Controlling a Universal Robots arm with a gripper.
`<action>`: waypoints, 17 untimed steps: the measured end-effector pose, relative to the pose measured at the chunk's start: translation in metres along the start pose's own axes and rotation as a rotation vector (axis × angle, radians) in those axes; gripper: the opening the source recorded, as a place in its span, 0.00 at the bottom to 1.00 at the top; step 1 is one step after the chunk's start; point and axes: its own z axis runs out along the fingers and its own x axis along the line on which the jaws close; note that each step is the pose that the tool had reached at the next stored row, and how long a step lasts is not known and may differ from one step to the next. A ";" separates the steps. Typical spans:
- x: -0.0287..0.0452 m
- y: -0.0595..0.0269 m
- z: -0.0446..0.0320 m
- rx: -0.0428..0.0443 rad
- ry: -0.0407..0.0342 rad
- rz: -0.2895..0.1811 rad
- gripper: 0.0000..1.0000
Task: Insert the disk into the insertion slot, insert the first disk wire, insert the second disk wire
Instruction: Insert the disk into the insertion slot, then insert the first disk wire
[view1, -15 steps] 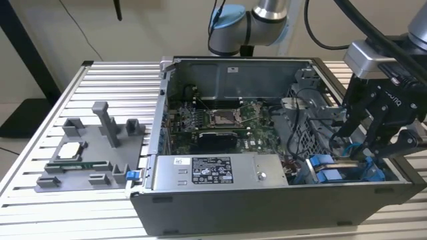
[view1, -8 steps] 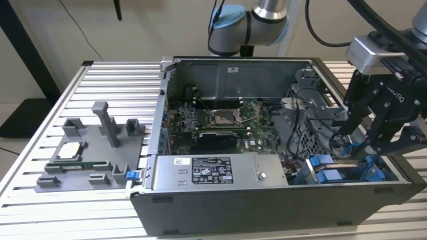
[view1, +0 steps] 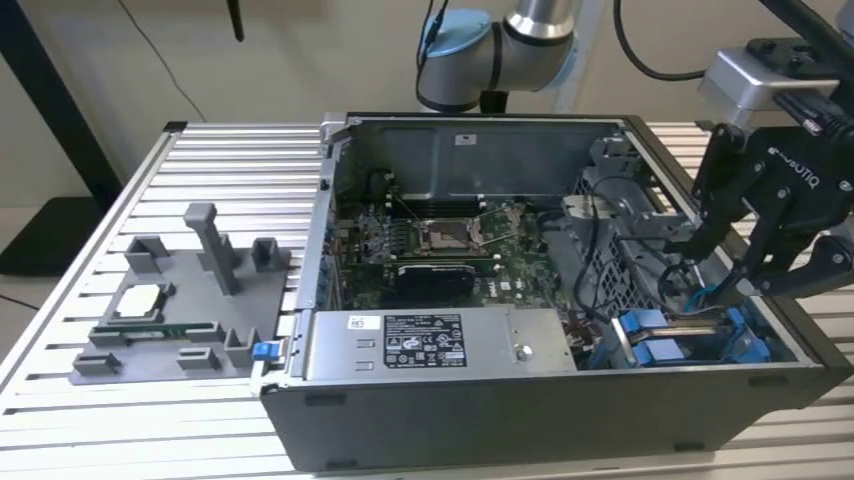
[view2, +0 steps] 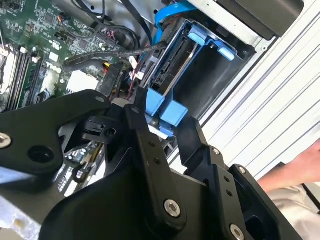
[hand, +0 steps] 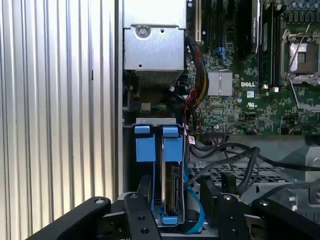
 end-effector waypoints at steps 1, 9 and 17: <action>-0.0008 0.0001 -0.0017 0.0000 -0.0001 0.000 1.00; -0.0230 0.0011 -0.0031 0.0000 -0.0002 0.001 1.00; -0.0349 0.0013 0.0027 0.0042 -0.0001 0.000 1.00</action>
